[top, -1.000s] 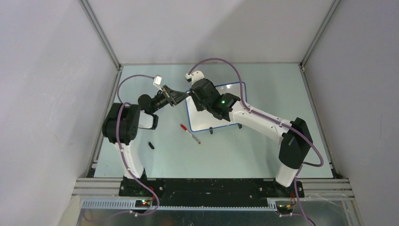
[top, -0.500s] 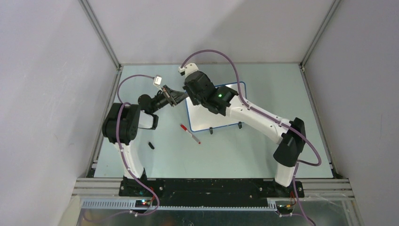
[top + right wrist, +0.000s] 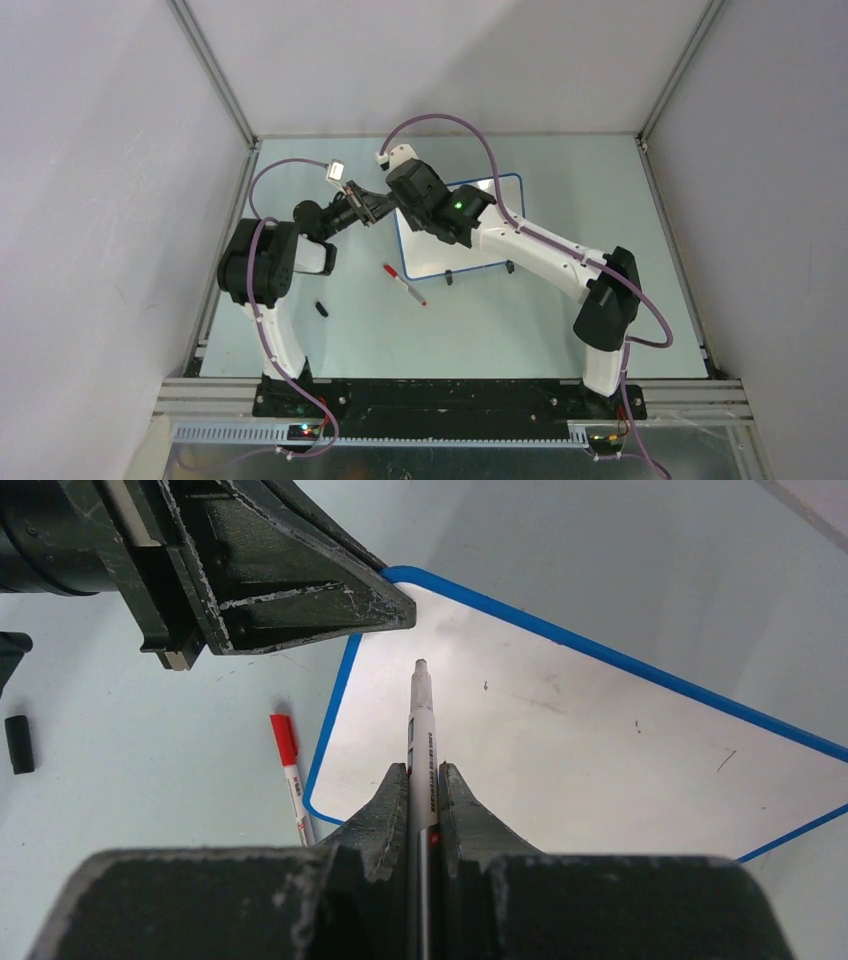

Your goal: Write a sentence on the whiteboard

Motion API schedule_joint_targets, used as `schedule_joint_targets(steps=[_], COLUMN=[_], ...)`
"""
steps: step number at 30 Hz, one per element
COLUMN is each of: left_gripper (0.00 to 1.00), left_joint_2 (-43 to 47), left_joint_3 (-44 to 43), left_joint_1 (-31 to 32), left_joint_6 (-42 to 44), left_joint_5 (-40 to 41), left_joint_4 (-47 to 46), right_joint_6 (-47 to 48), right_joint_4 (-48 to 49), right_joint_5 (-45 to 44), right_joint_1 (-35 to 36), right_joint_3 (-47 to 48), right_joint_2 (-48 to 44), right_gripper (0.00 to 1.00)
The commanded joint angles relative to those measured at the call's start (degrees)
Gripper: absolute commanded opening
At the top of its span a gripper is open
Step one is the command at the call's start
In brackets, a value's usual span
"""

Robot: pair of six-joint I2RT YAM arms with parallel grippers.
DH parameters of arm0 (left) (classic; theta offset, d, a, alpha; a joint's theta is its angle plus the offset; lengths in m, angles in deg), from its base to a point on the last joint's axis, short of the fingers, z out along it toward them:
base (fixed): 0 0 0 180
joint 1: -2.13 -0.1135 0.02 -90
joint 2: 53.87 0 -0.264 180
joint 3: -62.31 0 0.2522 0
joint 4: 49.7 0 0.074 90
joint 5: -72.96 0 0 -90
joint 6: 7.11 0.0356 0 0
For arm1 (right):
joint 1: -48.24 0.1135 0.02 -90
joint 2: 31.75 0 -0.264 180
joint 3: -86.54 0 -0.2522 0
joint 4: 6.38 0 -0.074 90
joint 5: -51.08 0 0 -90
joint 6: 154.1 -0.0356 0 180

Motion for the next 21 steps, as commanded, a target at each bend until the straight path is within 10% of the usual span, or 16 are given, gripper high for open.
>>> schedule_joint_targets(steps=[1, 21], left_gripper=[0.08, 0.08], left_joint_2=[2.52, 2.67], left_joint_3=[-0.43, -0.26], left_joint_1=[0.37, 0.41], left_joint_6=[1.49, 1.68], left_joint_5=[-0.03, 0.03], left_joint_4=[-2.64, -2.64], right_joint_6=[-0.31, -0.41], right_joint_4=[0.35, 2.14], right_joint_5=[-1.56, -4.89], right_joint_1=[-0.03, -0.28], right_joint_3=[2.36, 3.29], right_joint_2=[1.11, 2.76], right_gripper=[0.0, 0.0])
